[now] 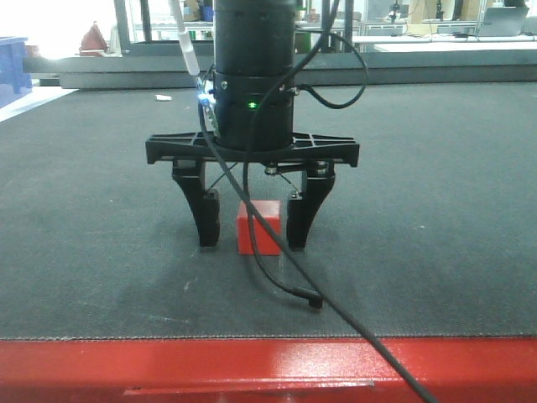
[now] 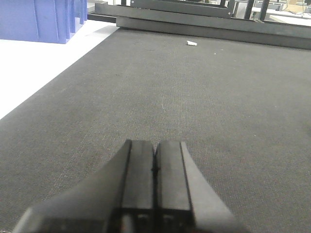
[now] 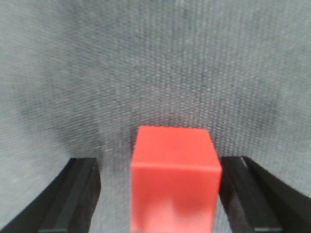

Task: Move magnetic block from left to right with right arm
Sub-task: 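Lower the open right gripper over the red cube, then close the right gripper on the red cube and lift it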

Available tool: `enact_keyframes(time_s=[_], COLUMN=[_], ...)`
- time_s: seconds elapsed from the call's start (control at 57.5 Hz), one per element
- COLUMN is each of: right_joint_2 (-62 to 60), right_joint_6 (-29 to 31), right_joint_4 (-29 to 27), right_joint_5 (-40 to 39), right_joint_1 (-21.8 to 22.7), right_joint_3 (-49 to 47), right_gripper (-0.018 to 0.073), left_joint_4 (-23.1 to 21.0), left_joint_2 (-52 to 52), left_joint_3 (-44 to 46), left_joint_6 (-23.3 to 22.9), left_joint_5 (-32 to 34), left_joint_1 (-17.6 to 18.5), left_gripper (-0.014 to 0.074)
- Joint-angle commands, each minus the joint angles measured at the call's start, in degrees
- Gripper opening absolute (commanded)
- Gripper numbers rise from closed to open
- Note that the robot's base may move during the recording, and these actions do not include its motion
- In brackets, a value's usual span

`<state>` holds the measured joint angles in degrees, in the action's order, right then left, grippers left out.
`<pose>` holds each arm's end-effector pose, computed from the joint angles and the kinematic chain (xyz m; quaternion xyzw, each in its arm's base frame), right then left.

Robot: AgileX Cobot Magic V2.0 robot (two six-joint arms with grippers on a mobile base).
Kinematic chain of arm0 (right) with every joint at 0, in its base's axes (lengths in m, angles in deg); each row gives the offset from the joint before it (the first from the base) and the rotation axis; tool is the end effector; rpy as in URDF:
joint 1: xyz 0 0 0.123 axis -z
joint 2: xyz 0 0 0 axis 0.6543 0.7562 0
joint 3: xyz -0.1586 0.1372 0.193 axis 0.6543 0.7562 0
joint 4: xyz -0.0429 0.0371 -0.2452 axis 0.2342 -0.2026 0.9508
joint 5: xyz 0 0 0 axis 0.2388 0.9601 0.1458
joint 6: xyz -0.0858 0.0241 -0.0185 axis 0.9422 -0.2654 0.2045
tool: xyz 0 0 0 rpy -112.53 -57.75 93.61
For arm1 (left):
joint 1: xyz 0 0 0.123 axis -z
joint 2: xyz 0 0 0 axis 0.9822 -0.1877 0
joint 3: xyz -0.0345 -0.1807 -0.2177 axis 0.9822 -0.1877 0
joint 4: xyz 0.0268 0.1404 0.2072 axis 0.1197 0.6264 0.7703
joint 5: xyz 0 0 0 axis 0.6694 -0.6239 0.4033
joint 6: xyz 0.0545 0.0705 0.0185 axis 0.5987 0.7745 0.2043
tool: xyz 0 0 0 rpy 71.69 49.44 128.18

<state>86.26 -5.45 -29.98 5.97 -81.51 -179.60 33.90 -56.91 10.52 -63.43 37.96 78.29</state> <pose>0.3309 0.2876 0.2123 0.0366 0.9972 0.0544 0.0363 0.0567 0.0000 0.1937 -0.0354 0.7212 -0.0304 0.6912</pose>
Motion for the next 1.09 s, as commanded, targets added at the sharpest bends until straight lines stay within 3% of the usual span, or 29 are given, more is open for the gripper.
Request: enact_keyframes(time_s=[0.0,0.174,0.295,0.469,0.747,0.938,1.077], right_joint_2=[-3.57,-3.57,-4.16,-6.48,-15.29,-26.83,-35.79], right_joint_6=[0.09,0.15,0.15,1.38,20.0,31.31,36.03], right_joint_4=[0.81,1.35,1.34,1.47,1.89,1.89,1.41], right_joint_5=[0.17,0.17,0.59,0.41,-2.9,-15.59,-28.56], right_joint_1=[-0.03,-0.03,0.04,0.62,3.27,9.12,15.6], right_joint_3=[-1.86,-1.86,-1.86,-1.81,5.67,20.27,32.61], right_gripper=[0.0564,0.0316,0.0228,0.0221,0.0221,0.0221,0.0221], left_joint_4=[-0.51,-0.51,-0.51,-0.51,-0.51,-0.51,-0.51], left_joint_2=[0.71,0.71,0.71,0.71,0.71,0.71,0.71], left_joint_3=[-0.45,-0.45,-0.45,-0.45,-0.45,-0.45,-0.45], left_joint_6=[0.0,0.0,0.0,0.0,0.0,0.0,0.0], left_joint_5=[4.98,4.98,4.98,4.98,4.98,4.98,4.98], left_joint_1=[-0.03,-0.03,-0.03,-0.03,-0.03,-0.03,-0.03], left_gripper=[-0.0126,-0.0126,-0.0126,-0.0126,-0.0126,-0.0126,-0.0126])
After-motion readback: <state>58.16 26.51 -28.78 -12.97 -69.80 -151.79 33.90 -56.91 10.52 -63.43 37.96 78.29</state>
